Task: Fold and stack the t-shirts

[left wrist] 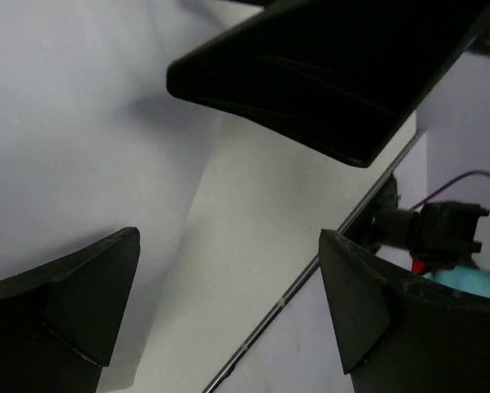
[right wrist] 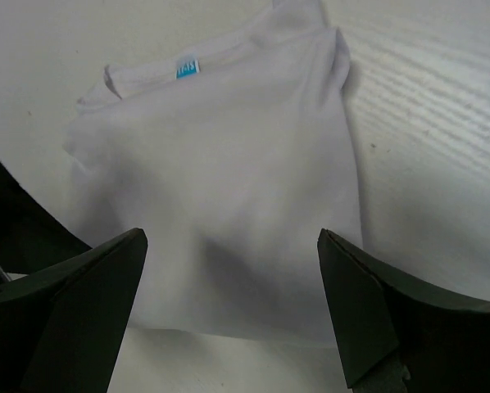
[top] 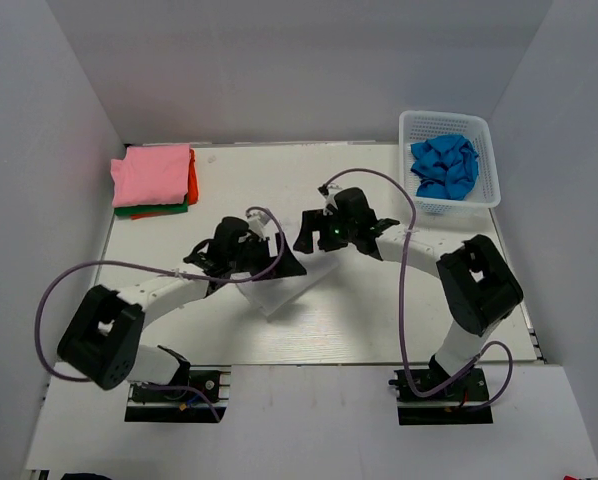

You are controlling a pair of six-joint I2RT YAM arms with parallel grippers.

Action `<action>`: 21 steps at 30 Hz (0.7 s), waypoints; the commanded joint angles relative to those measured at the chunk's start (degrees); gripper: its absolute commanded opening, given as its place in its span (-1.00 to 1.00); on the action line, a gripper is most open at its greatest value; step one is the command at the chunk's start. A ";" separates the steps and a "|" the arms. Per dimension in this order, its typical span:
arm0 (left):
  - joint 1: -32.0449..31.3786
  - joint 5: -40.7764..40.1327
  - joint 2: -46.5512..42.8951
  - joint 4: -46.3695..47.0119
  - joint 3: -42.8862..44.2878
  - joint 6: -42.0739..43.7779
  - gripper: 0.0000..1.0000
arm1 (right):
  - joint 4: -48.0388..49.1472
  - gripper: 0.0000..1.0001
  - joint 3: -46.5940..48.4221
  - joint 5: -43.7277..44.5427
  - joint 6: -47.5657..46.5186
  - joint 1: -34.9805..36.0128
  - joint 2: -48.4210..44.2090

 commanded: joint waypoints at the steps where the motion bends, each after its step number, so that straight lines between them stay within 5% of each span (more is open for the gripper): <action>1: -0.74 6.08 3.90 3.45 -1.52 1.92 1.00 | 3.86 0.81 -0.88 -4.17 2.94 -0.54 2.00; 12: -0.74 -10.70 3.82 -8.96 -9.52 2.99 1.00 | -0.45 0.81 -10.45 6.11 10.94 -0.72 3.68; 21: -0.74 -21.77 -8.73 -18.64 -0.03 5.19 1.00 | -1.15 0.81 -12.92 9.72 8.31 -0.19 -11.43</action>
